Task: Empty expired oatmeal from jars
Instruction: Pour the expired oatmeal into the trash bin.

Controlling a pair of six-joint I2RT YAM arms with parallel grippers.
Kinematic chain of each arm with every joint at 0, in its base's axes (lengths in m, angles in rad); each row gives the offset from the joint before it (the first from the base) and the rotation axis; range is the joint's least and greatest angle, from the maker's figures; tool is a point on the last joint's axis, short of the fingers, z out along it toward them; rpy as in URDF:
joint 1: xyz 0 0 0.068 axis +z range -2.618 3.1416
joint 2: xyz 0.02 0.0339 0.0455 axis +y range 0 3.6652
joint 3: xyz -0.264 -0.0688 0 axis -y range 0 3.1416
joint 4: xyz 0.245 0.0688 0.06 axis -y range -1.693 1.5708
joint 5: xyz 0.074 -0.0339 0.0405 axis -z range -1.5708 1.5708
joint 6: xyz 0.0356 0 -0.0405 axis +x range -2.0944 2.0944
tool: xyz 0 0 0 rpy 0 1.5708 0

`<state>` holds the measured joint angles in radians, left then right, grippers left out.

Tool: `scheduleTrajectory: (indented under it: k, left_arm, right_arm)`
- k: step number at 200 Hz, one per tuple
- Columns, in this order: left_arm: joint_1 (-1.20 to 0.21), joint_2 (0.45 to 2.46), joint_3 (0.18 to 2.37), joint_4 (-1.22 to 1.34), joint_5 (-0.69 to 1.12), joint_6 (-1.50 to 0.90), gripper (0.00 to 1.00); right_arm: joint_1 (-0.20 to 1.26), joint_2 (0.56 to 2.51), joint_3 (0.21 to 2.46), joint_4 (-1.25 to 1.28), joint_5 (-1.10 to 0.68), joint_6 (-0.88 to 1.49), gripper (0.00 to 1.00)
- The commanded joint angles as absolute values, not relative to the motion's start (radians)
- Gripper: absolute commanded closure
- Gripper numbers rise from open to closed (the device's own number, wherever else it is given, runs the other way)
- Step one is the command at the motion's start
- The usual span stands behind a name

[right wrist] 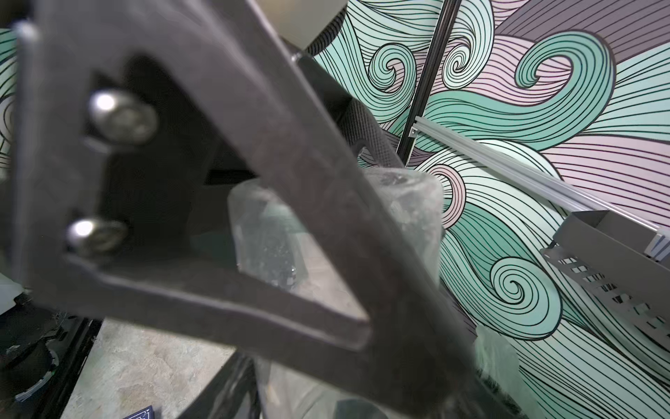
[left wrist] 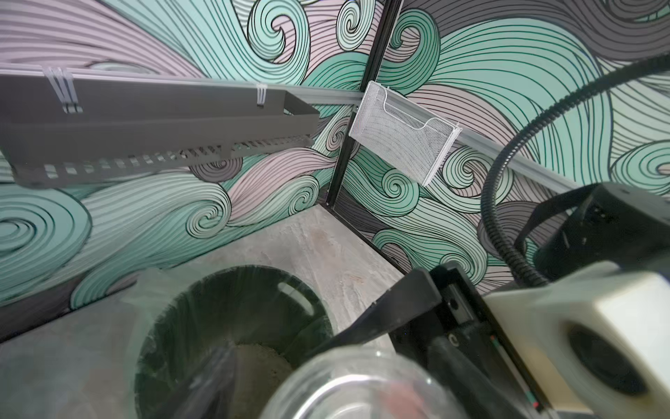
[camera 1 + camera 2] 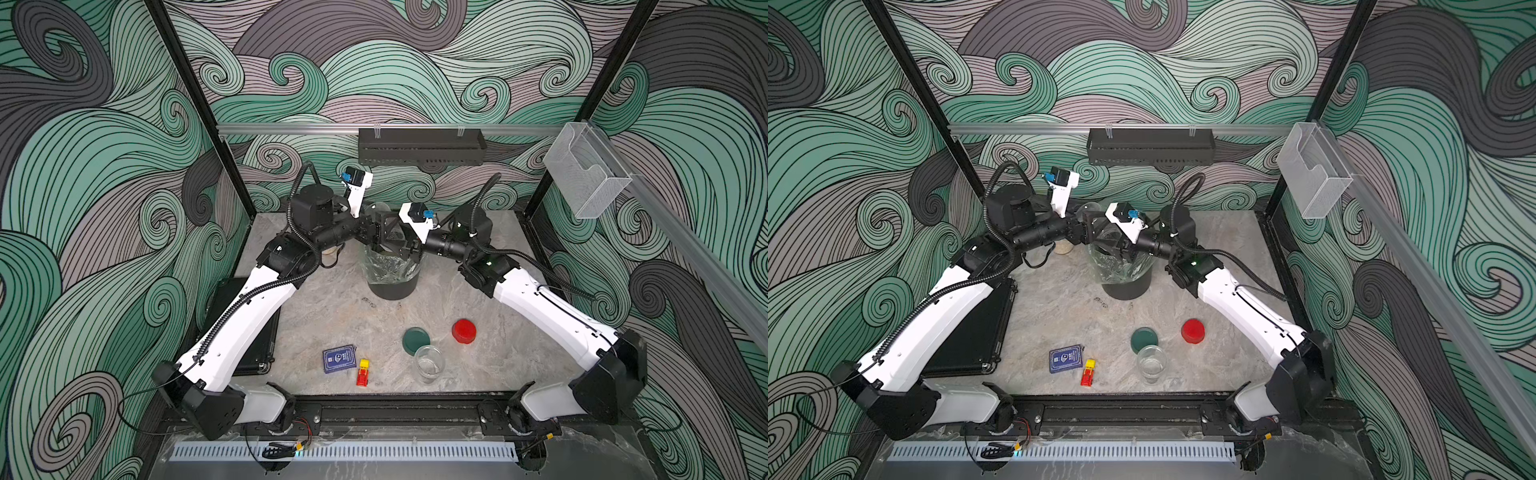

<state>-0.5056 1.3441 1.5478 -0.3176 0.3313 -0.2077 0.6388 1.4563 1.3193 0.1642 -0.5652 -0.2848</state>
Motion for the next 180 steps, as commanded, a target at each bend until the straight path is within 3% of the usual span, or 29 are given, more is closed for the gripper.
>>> scheduleTrajectory:
  k: [1, 26, 81, 94, 123, 145, 180]
  left_arm:
    - [-0.491, 1.329, 1.543, -0.276, 0.298, -0.25, 0.25]
    - [-0.49, 1.31, 1.511, -0.276, 0.276, -0.247, 0.32]
    - [-0.489, 1.291, 1.483, -0.27, 0.263, -0.292, 0.68]
    - [-0.489, 1.291, 1.478, -0.269, 0.239, -0.324, 0.75]
    - [-0.488, 1.285, 1.454, -0.232, 0.17, -0.45, 0.88]
    - [-0.484, 1.282, 1.434, -0.188, 0.118, -0.577, 0.96]
    - [-0.465, 1.298, 1.416, -0.073, 0.157, -0.797, 0.99]
  right_arm:
    - [0.653, 1.447, 1.322, 0.195, -0.587, -0.281, 0.82]
    - [0.654, 1.448, 1.327, 0.196, -0.571, -0.273, 0.82]
    - [0.658, 1.465, 1.336, 0.201, -0.54, -0.228, 0.73]
    - [0.657, 1.471, 1.342, 0.198, -0.526, -0.202, 0.63]
    - [0.658, 1.463, 1.349, 0.164, -0.413, -0.11, 0.02]
    - [0.658, 1.411, 1.346, 0.063, -0.336, -0.017, 0.01]
    - [0.654, 1.264, 1.265, -0.014, -0.256, 0.301, 0.01]
